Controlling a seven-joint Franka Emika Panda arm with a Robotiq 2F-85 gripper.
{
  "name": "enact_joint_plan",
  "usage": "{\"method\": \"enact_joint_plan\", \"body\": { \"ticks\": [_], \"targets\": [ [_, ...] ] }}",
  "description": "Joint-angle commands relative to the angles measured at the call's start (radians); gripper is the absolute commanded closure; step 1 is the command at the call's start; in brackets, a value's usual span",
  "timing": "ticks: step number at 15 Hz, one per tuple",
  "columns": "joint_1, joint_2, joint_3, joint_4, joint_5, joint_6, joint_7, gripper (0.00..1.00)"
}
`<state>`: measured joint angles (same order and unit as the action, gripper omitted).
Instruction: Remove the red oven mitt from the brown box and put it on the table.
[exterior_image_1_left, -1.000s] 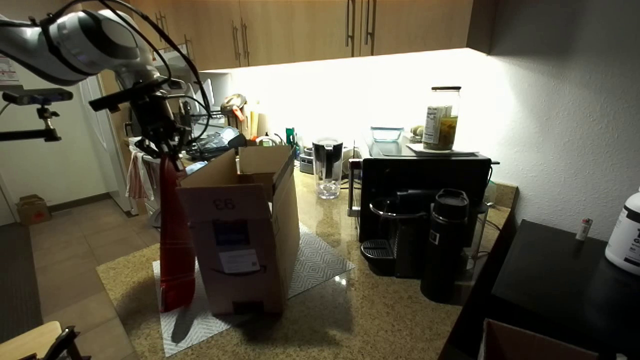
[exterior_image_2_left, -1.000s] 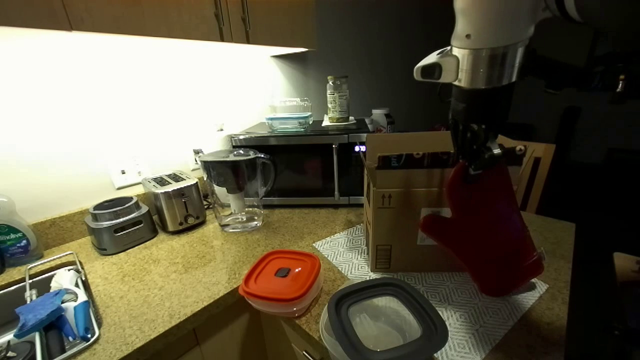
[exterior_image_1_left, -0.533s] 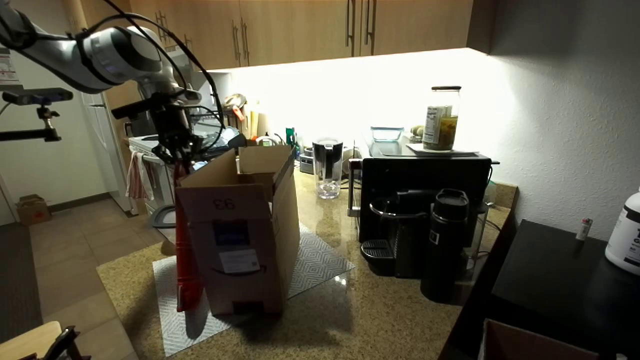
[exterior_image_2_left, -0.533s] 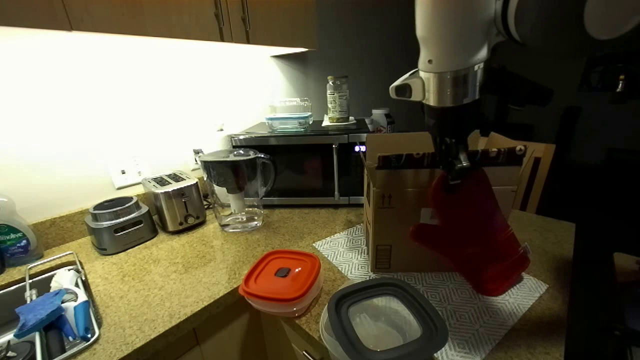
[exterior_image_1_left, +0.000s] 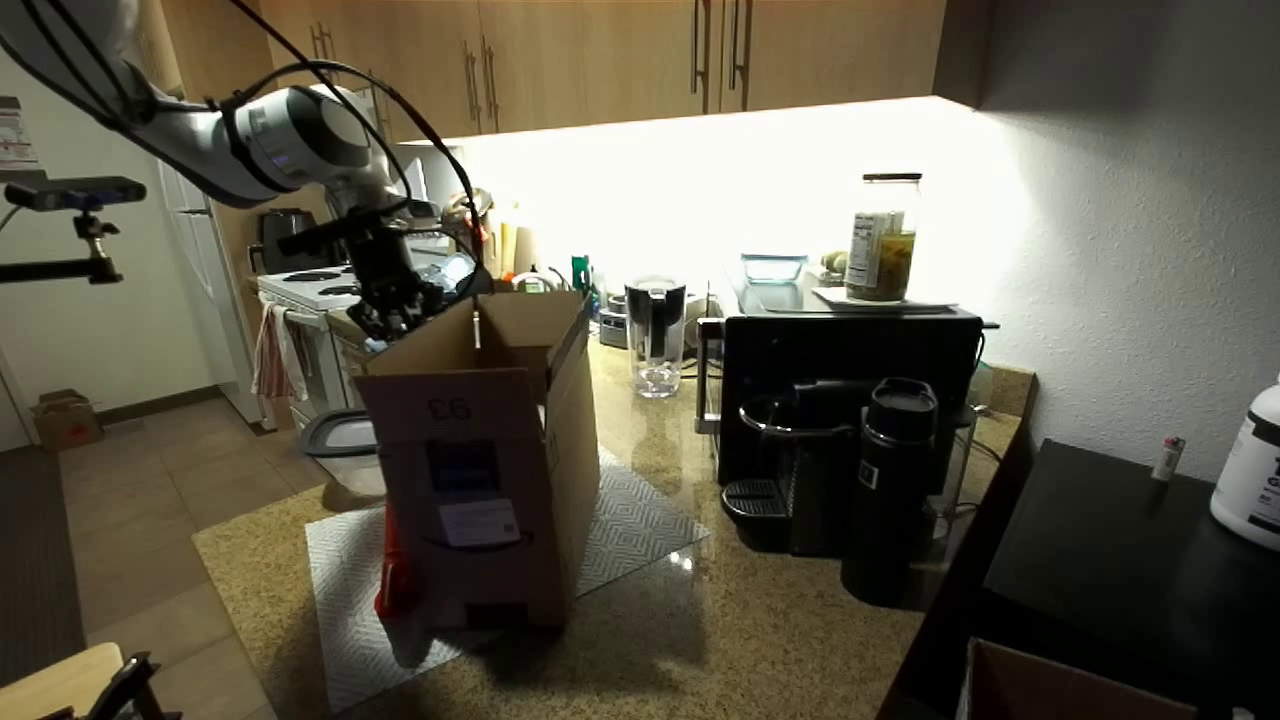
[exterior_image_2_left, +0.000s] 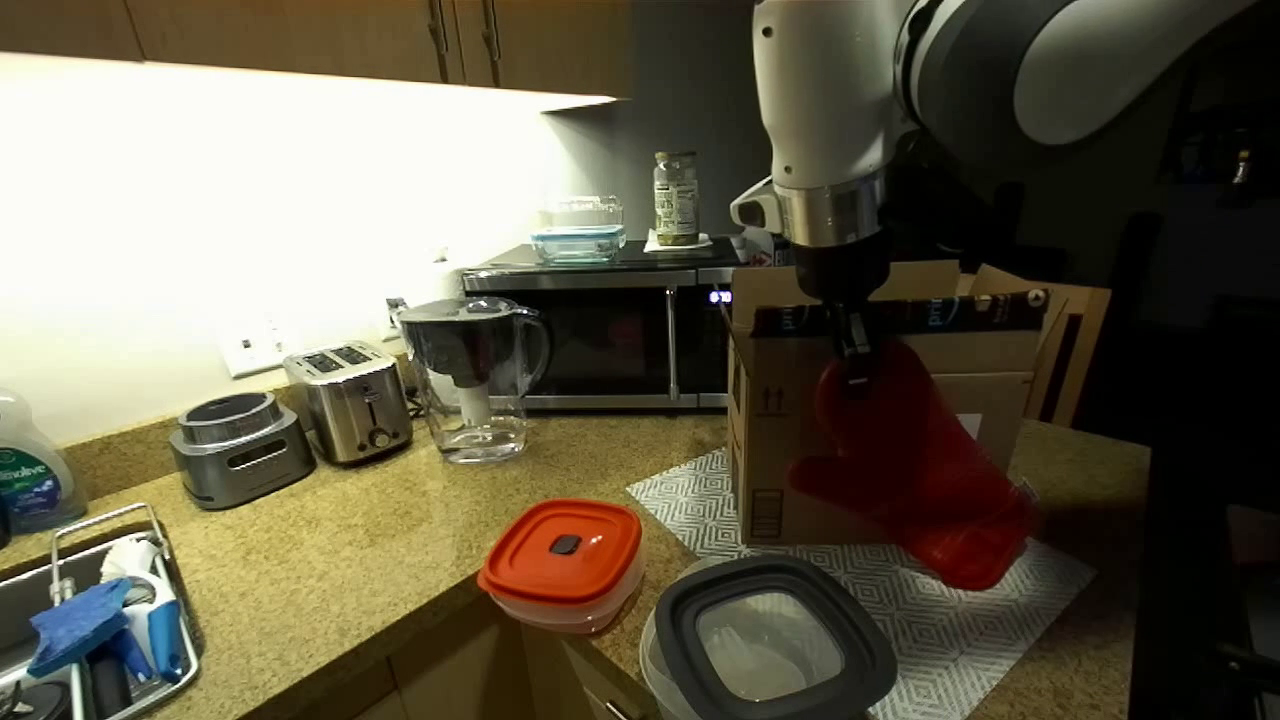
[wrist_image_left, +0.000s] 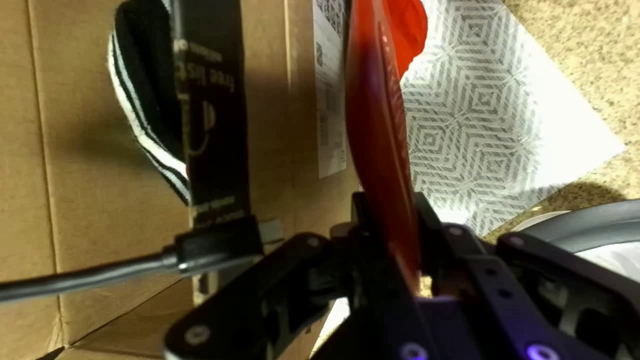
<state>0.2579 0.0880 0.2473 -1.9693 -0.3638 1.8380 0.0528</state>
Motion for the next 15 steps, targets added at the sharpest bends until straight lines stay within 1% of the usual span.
{"method": "enact_joint_plan", "body": {
  "ticks": [1, 5, 6, 8, 10, 15],
  "targets": [
    [0.007, 0.023, -0.009, 0.039, -0.043, -0.017, 0.045, 0.45],
    [0.005, 0.001, -0.013, 0.044, -0.034, -0.002, 0.041, 0.21],
    [0.004, -0.009, -0.013, 0.043, -0.029, 0.004, 0.036, 0.13],
    [0.001, -0.029, -0.012, 0.037, -0.020, 0.022, 0.025, 0.02],
    [-0.001, -0.058, -0.011, 0.026, -0.012, 0.038, 0.014, 0.00],
    [-0.009, -0.134, -0.012, -0.002, 0.033, 0.046, -0.019, 0.00]
  ]
}}
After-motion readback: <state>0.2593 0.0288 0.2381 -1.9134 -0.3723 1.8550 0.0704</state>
